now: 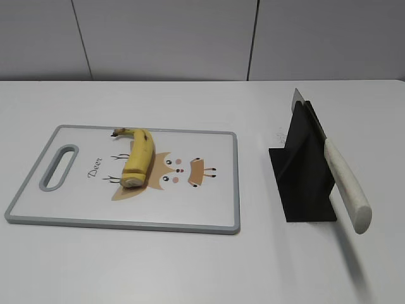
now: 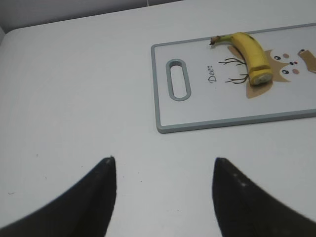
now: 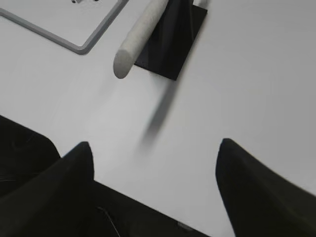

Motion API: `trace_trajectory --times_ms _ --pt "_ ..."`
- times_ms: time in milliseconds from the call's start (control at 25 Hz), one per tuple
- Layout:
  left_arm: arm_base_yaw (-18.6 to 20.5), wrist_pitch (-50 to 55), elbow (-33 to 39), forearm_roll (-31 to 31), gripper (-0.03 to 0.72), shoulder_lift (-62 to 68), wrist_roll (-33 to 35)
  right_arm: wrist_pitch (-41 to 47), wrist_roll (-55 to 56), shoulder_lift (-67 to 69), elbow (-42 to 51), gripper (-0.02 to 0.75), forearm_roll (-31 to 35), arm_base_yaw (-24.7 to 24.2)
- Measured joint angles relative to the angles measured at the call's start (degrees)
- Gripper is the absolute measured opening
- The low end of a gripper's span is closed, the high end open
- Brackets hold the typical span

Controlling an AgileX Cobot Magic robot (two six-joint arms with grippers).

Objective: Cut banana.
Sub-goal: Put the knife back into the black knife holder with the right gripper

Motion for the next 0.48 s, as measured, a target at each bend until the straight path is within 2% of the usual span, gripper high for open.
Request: trace_trajectory --times_ms 280,480 --pt "0.00 0.00 0.00 0.00 0.589 0.00 0.00 -1.63 -0.06 -11.51 4.90 0.594 0.19 0.00" --pt "0.00 0.00 0.00 0.00 0.589 0.00 0.00 -2.38 -0.06 -14.05 5.05 0.593 0.54 0.00"
